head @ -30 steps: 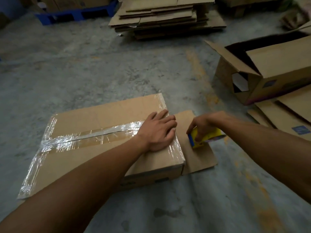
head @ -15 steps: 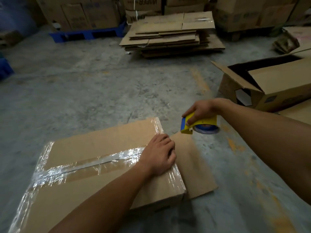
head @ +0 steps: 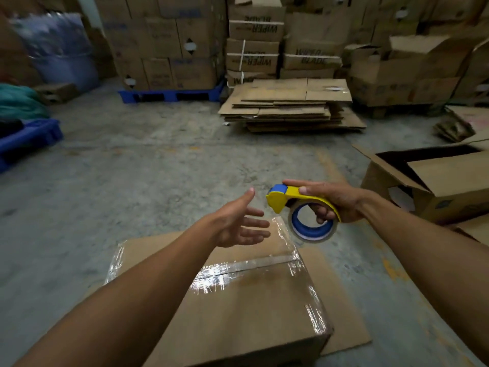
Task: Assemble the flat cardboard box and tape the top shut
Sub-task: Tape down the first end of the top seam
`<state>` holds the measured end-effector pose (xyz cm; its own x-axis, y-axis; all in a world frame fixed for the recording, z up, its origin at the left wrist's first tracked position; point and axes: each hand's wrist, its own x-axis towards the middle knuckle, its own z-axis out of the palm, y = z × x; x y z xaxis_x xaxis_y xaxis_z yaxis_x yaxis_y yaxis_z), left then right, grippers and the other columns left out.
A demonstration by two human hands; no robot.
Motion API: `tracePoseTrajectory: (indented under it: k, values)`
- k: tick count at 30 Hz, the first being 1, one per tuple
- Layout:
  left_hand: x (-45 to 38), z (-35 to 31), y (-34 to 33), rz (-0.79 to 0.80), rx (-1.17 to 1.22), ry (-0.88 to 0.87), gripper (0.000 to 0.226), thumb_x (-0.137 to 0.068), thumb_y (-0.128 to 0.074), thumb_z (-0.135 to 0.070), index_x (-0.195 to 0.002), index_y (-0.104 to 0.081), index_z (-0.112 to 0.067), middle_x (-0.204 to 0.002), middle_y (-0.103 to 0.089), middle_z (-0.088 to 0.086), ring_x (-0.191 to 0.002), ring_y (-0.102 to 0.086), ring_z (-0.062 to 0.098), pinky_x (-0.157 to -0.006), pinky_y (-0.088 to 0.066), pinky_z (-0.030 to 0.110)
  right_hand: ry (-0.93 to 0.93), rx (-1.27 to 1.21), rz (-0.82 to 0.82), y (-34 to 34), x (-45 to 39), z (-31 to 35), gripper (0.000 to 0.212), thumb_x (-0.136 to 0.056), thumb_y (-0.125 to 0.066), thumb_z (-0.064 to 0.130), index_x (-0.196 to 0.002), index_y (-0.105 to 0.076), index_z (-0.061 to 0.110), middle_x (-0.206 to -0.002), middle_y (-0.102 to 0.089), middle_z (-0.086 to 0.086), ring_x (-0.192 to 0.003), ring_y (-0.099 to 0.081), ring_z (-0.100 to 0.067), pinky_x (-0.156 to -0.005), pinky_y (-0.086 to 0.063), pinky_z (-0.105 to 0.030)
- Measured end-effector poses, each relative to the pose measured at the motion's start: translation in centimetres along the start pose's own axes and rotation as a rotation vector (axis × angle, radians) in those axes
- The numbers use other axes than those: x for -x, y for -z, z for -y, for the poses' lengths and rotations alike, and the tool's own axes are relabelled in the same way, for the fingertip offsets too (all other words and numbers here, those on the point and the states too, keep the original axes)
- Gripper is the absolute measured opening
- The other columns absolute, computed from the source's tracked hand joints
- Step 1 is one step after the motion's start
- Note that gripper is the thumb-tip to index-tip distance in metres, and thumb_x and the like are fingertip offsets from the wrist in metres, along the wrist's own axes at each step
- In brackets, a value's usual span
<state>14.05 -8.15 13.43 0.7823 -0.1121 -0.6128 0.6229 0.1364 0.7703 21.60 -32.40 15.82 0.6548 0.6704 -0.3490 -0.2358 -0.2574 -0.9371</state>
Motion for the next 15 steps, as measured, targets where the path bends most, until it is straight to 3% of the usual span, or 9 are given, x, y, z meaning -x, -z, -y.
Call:
tracePoseTrajectory:
  k: [4, 7, 12, 15]
  values:
    - [1.4, 0.1, 0.5, 0.051, 0.081, 0.01, 0.054, -0.094, -0.054, -0.047, -0.121, -0.059, -0.001, -0.111, -0.069, 0.015, -0.091, -0.07, 0.028, -0.07, -0.058, 0.034, 0.03, 0.019, 0.038, -0.9, 0.0, 1.2, 0.045, -0.09, -0.057, 0.032, -0.134, -0.052, 0.041, -0.093, -0.07, -0.011, -0.043, -0.044, -0.006, -0.05, -0.05, -0.025]
    - [1.8, -0.2, 0.3, 0.07, 0.142, -0.016, 0.048, -0.095, -0.055, -0.044, -0.112, -0.064, 0.001, -0.102, -0.071, 0.015, -0.088, -0.07, 0.026, -0.069, -0.057, 0.035, 0.03, 0.048, 0.048, -1.5, 0.0, 1.6, 0.045, -0.089, -0.061, 0.034, -0.132, -0.053, 0.043, -0.098, -0.071, -0.011, -0.043, -0.044, -0.006, -0.051, -0.049, -0.025]
    - [2.5, -0.7, -0.2, 0.091, 0.193, -0.036, 0.047, -0.089, -0.063, -0.046, -0.098, -0.068, 0.001, -0.085, -0.073, 0.015, -0.083, -0.069, 0.025, -0.069, -0.057, 0.034, 0.029, 0.085, 0.036, -1.8, 0.2, 2.1, 0.054, -0.085, -0.062, 0.037, -0.137, -0.05, 0.04, -0.075, -0.065, -0.005, -0.042, -0.044, -0.007, -0.051, -0.047, -0.026]
    - [2.3, -0.5, -0.3, 0.122, 0.226, -0.049, 0.032, -0.092, -0.062, -0.032, -0.093, -0.068, -0.001, -0.084, -0.072, 0.013, -0.082, -0.068, 0.023, -0.07, -0.057, 0.034, 0.05, 0.056, 0.039, -1.4, 0.4, 2.1, 0.069, -0.071, -0.079, 0.048, -0.135, -0.054, 0.042, -0.096, -0.06, -0.019, -0.042, -0.045, -0.007, -0.052, -0.049, -0.027]
